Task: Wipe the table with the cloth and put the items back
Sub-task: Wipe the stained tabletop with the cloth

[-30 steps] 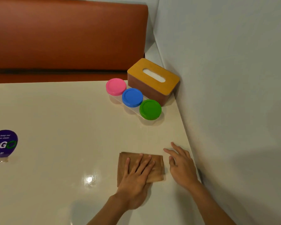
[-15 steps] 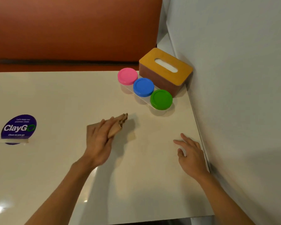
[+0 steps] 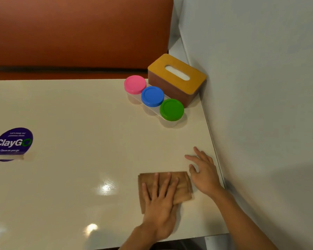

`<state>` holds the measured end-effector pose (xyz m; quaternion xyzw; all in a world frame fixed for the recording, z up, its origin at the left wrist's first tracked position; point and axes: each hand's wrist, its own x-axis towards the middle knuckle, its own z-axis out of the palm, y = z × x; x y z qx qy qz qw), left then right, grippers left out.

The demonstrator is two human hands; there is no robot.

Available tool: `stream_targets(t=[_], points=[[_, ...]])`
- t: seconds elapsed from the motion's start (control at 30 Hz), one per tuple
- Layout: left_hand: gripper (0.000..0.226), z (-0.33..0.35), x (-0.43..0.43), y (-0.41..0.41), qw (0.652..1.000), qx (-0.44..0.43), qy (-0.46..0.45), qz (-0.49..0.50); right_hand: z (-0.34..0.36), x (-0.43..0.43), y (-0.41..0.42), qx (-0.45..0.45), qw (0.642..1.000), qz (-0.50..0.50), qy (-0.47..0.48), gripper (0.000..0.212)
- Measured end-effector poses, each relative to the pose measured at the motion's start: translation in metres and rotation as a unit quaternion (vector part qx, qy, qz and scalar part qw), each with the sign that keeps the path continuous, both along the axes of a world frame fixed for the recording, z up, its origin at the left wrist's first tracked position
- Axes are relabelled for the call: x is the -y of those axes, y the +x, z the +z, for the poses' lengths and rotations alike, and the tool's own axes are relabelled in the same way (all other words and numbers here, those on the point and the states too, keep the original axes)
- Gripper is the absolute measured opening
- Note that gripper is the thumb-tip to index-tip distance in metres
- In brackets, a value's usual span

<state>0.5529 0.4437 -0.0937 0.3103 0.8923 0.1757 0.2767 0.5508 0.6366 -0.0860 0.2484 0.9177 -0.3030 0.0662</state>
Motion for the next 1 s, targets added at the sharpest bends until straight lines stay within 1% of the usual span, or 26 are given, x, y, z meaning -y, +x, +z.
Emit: stream_targets(t=[0.1, 0.17, 0.2, 0.23, 0.27, 0.3, 0.33, 0.37, 0.4, 0.43, 0.5, 0.57, 0.63, 0.73, 0.8, 0.9, 0.97, 1.0], points=[[0.061, 0.013, -0.004, 0.003, 0.991, 0.111, 0.064, 0.031, 0.005, 0.003, 0.004, -0.01, 0.997, -0.021, -0.069, 0.035], [0.058, 0.027, -0.005, -0.007, 0.978, 0.165, 0.116, 0.053, 0.013, 0.008, 0.005, -0.078, 0.982, -0.081, -0.152, 0.031], [0.054, 0.036, -0.006, -0.015, 0.968, 0.193, 0.149, 0.062, 0.017, 0.011, 0.005, -0.127, 0.958, -0.134, -0.219, 0.028], [0.048, 0.045, -0.008, -0.024, 0.952, 0.228, 0.19, 0.071, 0.023, 0.012, 0.005, -0.169, 0.921, -0.192, -0.295, 0.024], [0.043, 0.056, -0.01, -0.033, 0.929, 0.273, 0.235, 0.079, 0.029, 0.012, 0.005, -0.192, 0.872, -0.248, -0.375, 0.02], [0.037, 0.067, -0.013, -0.043, 0.905, 0.315, 0.274, 0.087, 0.035, 0.012, 0.005, -0.189, 0.821, -0.288, -0.455, 0.025], [0.032, 0.076, -0.017, -0.053, 0.884, 0.344, 0.299, 0.102, 0.037, 0.01, 0.006, -0.166, 0.778, -0.303, -0.524, 0.039], [0.029, 0.083, -0.022, -0.062, 0.87, 0.364, 0.31, 0.121, 0.039, 0.008, 0.007, -0.135, 0.752, -0.296, -0.573, 0.052], [0.029, 0.088, -0.027, -0.071, 0.859, 0.383, 0.307, 0.142, 0.04, 0.007, 0.008, -0.108, 0.741, -0.272, -0.605, 0.06], [0.033, 0.091, -0.033, -0.08, 0.852, 0.401, 0.297, 0.159, 0.041, 0.006, 0.009, -0.093, 0.737, -0.239, -0.625, 0.061], [0.036, 0.094, -0.048, -0.095, 0.839, 0.427, 0.289, 0.176, 0.045, 0.0, 0.006, -0.102, 0.744, -0.183, -0.635, 0.052], [0.034, 0.094, -0.064, -0.107, 0.836, 0.426, 0.294, 0.18, 0.051, -0.006, -0.003, -0.134, 0.771, -0.166, -0.6, 0.041], [0.032, 0.091, -0.078, -0.118, 0.846, 0.405, 0.293, 0.186, 0.054, -0.013, -0.012, -0.161, 0.815, -0.201, -0.519, 0.031], [0.037, 0.078, -0.091, -0.13, 0.864, 0.375, 0.258, 0.213, 0.047, -0.025, -0.021, -0.176, 0.861, -0.254, -0.404, 0.022], [0.04, 0.067, -0.1, -0.134, 0.887, 0.342, 0.223, 0.215, 0.038, -0.037, -0.025, -0.148, 0.894, -0.263, -0.331, 0.02], [0.046, 0.052, -0.112, -0.136, 0.938, 0.253, 0.151, 0.181, 0.026, -0.048, -0.033, -0.073, 0.944, -0.246, -0.207, 0.028], [0.04, 0.041, -0.116, -0.133, 0.969, 0.179, 0.099, 0.139, 0.02, -0.048, -0.036, -0.054, 0.954, -0.254, -0.148, 0.031], [0.032, 0.036, -0.116, -0.132, 0.978, 0.149, 0.082, 0.12, 0.017, -0.046, -0.036, -0.056, 0.955, -0.261, -0.127, 0.031]])
